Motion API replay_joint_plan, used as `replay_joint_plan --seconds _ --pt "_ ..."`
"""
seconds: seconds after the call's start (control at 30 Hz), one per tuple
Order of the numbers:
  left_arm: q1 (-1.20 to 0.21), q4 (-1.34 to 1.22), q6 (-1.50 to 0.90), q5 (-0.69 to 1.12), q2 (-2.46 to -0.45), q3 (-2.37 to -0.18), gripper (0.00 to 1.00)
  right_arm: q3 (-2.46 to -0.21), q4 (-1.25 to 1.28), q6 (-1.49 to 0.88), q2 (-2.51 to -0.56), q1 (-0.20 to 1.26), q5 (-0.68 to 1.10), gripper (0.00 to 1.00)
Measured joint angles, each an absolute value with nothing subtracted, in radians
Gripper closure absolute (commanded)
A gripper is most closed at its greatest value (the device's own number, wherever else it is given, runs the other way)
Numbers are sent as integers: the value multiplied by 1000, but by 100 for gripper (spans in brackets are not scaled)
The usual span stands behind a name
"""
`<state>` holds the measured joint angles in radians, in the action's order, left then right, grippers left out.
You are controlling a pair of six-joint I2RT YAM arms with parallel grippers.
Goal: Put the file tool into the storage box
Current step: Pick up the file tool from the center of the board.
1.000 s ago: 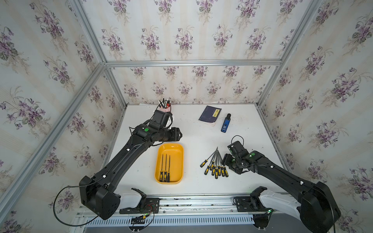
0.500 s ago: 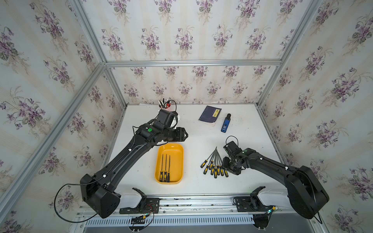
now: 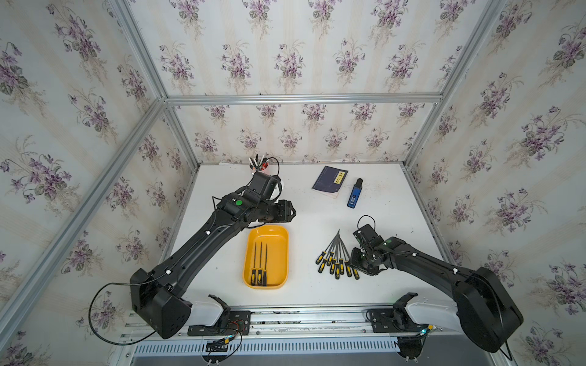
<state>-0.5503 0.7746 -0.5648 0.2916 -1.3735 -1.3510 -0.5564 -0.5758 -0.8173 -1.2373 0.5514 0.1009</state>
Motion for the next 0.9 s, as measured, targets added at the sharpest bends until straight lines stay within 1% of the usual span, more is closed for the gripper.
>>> replay_joint_plan --seconds 0.27,0.43,0.67,0.9 --pt "-550 774 -564 292 -1377 -1351 38 -553 -645 -834 -1138 551 101 47" --pt "-550 772 -564 292 -1378 -1346 38 -548 -684 -846 -1107 551 102 47" --pt "-550 765 -565 295 -1378 -1326 38 -521 -721 -857 -1121 551 102 48" --pt "-551 759 -568 295 -1378 -1316 39 -509 -667 -857 -1156 557 148 48"
